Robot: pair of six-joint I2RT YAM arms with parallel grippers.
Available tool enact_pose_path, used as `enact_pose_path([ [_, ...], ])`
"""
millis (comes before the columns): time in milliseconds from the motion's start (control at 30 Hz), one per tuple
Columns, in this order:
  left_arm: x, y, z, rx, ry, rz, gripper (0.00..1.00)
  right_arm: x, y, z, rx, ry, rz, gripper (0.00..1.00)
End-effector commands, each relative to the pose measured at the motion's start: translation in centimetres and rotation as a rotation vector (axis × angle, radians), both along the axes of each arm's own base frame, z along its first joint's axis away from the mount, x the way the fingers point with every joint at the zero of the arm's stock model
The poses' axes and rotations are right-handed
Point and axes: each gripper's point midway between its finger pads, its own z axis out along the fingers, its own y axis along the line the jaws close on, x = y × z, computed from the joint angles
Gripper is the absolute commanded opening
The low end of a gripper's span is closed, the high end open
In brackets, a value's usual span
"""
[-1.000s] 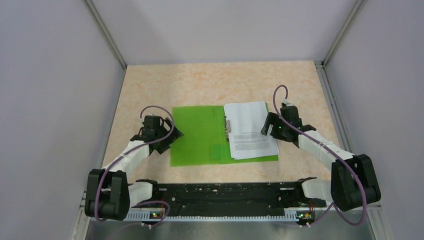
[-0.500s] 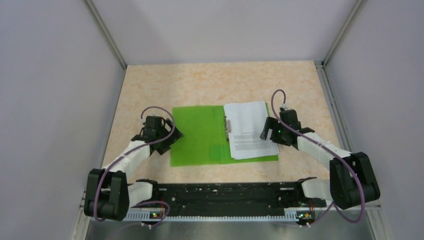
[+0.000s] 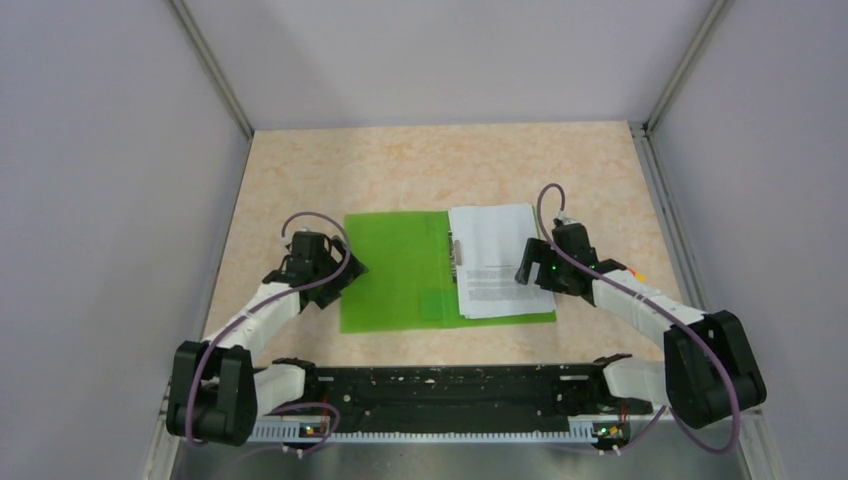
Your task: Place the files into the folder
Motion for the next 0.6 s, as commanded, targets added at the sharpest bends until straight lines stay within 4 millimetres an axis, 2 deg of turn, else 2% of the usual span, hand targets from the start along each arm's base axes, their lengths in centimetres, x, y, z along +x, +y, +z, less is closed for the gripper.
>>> enact_pose_path([
  [0,0.56,-0.33,0.79,-0.006,-0.036,-0.001,0.98,0.09,0.11,1.1,0.004,-0.03,-0.015,0.9],
  [567,0.57,-0.61,0.94,0.0,-0.036,-0.006,0.98,-0.33,0.68,0.96,0.012,-0.016,0.007,0.9],
])
